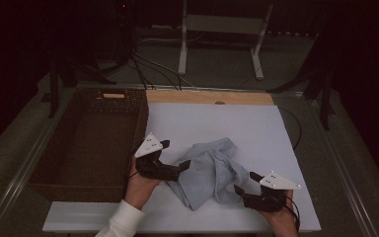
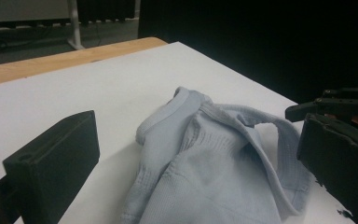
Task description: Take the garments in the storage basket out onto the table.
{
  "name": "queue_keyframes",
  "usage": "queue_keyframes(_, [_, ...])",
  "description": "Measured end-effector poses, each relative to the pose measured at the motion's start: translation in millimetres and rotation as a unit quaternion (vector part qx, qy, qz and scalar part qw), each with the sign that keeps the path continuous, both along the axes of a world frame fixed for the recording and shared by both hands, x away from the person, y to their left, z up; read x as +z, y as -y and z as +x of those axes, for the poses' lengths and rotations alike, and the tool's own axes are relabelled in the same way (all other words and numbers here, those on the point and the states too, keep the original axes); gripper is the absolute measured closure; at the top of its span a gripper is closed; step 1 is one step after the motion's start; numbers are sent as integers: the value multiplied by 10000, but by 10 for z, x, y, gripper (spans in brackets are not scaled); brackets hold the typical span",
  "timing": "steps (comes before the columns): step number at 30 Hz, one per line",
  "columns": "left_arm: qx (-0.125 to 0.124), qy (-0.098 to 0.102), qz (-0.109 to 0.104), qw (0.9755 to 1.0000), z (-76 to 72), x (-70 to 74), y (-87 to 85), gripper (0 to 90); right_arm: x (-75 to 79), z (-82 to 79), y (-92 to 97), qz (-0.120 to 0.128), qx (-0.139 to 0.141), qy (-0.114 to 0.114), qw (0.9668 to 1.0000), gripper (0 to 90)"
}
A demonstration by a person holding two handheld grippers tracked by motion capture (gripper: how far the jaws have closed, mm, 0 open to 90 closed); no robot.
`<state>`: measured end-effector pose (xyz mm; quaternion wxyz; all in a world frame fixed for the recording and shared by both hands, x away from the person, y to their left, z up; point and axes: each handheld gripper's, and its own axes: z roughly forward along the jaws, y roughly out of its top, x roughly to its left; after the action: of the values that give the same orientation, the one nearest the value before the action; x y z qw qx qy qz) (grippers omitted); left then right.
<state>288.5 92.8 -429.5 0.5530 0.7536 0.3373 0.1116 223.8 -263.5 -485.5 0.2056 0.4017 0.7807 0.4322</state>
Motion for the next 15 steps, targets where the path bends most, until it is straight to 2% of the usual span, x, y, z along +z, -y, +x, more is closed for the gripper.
queue_keyframes(4, [-5,-3,-17,10000,-4,4,-3,0,-10,-7,8,-66,-37,-88,9999,278])
queue_keyframes(8, [-8,1,-32,10000,-8,8,-3,0,-29,5,16,-110,-8,-243,9996,342])
queue_keyframes(11, [-5,-1,-26,10000,-8,9,-5,0,-39,17,26,-157,-19,-341,9993,407])
queue_keyframes(15, [-12,7,-22,10000,-10,12,-6,0,-46,24,45,-162,25,-437,9989,565])
